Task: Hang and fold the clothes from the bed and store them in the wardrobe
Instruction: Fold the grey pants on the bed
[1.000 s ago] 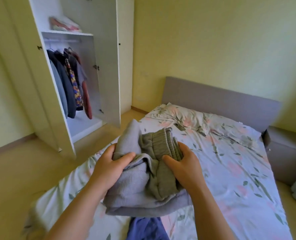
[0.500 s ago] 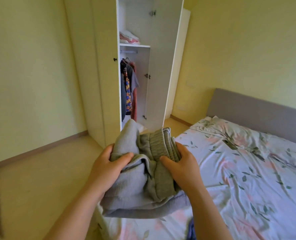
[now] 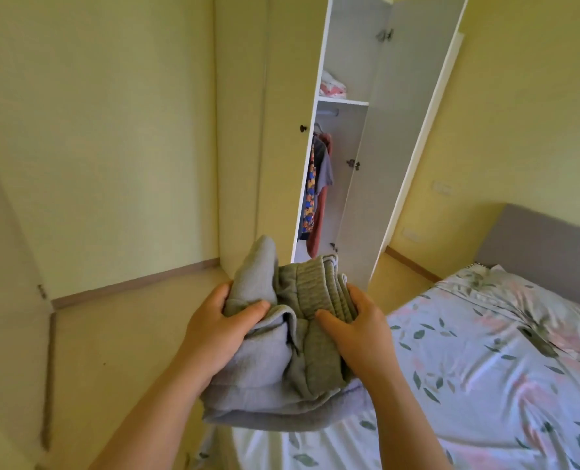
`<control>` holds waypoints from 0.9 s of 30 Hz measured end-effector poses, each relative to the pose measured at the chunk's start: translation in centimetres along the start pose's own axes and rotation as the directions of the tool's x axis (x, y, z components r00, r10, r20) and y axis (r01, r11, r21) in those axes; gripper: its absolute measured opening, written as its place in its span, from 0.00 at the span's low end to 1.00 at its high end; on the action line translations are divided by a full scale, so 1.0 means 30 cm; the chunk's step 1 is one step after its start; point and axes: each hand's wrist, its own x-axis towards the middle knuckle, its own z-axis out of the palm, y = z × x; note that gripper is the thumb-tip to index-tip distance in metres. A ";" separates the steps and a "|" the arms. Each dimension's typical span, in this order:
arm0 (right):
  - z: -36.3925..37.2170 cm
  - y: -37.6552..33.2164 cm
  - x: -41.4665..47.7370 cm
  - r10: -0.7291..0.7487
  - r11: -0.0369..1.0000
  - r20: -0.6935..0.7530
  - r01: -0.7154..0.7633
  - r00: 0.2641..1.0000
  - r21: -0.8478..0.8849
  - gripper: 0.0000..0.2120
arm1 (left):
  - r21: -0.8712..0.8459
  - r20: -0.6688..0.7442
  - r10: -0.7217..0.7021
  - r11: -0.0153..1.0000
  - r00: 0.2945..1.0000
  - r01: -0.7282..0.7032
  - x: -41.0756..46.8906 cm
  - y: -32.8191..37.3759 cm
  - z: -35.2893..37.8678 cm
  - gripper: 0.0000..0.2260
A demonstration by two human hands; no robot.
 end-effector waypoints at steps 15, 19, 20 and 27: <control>0.493 -0.133 0.457 -0.018 0.999 0.053 0.017 0.998 0.034 0.19 | 0.004 -0.008 -0.024 1.000 1.000 0.024 0.571 -0.113 -0.300 0.16; 0.642 -0.193 0.557 0.013 1.000 0.029 -0.013 0.999 0.018 0.23 | 0.026 0.036 -0.007 1.000 0.999 0.006 0.761 -0.153 -0.407 0.13; 0.672 -0.205 0.578 0.021 1.000 0.020 -0.021 1.000 0.013 0.23 | 0.026 0.049 -0.005 1.000 0.999 0.004 0.805 -0.161 -0.428 0.13; 0.804 -0.235 0.729 0.079 0.997 -0.055 -0.080 0.995 -0.018 0.21 | 0.019 0.159 -0.010 1.000 0.987 0.008 1.069 -0.206 -0.465 0.12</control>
